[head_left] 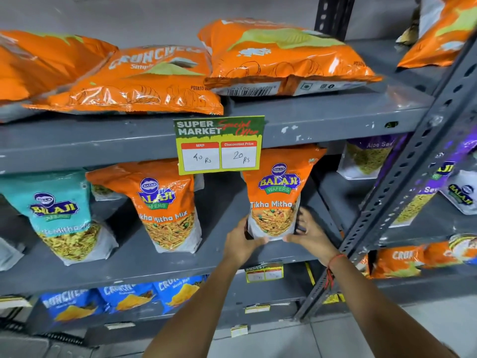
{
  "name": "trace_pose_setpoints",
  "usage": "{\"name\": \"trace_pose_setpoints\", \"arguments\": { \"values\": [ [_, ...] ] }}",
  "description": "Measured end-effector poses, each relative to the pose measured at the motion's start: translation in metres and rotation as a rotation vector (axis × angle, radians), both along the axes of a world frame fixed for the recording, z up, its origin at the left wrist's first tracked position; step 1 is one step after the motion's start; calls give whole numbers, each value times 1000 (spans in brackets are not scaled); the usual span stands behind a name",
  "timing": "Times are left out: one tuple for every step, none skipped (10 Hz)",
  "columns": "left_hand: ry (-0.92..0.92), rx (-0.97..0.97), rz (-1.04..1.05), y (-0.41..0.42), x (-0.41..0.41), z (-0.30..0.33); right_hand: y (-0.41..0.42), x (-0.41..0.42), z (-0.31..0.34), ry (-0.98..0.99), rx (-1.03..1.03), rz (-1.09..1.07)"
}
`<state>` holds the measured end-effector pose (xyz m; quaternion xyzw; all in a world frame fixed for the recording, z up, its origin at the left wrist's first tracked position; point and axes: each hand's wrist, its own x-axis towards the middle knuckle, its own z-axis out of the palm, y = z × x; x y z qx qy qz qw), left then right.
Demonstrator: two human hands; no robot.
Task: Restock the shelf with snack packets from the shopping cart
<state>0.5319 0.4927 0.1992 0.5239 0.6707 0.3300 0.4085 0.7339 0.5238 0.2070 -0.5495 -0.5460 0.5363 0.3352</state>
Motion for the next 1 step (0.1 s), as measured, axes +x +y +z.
{"name": "trace_pose_setpoints", "arguments": {
  "values": [
    [5, 22, -5, -11, -1, 1, -16, -3, 0, 20, 35, -102]
  ]
}}
